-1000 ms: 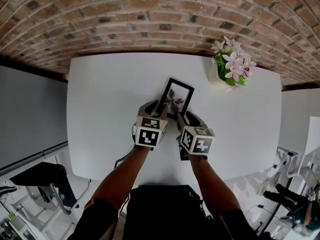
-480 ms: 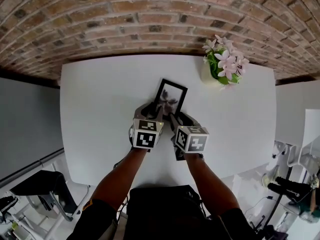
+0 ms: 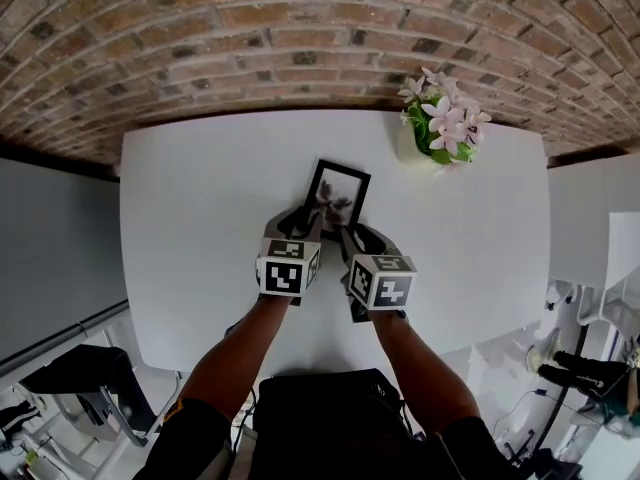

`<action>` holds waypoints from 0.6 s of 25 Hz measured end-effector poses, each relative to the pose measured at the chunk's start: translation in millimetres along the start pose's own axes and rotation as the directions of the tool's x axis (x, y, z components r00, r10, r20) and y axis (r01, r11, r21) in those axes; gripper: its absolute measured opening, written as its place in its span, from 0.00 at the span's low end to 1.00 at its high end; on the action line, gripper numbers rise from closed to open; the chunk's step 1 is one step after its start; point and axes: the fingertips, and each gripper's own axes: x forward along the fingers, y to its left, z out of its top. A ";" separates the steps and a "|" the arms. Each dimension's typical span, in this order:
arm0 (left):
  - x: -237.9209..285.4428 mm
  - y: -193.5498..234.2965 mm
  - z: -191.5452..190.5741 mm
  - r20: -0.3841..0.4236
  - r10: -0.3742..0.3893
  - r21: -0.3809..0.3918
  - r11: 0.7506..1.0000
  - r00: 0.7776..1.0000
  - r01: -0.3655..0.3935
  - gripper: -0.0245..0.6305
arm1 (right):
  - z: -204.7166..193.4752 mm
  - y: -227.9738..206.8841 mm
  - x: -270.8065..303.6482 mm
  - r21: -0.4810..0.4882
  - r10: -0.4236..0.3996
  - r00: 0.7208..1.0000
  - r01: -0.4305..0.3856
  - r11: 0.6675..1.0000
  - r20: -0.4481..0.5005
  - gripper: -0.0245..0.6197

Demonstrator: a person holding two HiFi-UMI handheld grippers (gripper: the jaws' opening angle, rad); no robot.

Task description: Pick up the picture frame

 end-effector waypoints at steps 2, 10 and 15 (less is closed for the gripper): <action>-3.8 -1.8 0.5 0.012 0.000 -0.014 1.000 1.000 0.000 0.23 | -0.2 -0.4 -3.4 -0.019 -0.007 1.000 0.008 1.000 0.005 0.22; -29.8 -20.1 12.5 0.101 0.001 -0.042 0.999 0.995 0.003 0.23 | 8.1 5.8 -31.4 -0.110 -0.020 0.996 0.029 0.993 0.083 0.20; -53.2 -38.6 17.5 0.153 0.019 -0.060 0.998 0.988 -0.010 0.23 | 14.3 10.5 -62.1 -0.135 -0.016 0.989 0.036 0.990 0.144 0.20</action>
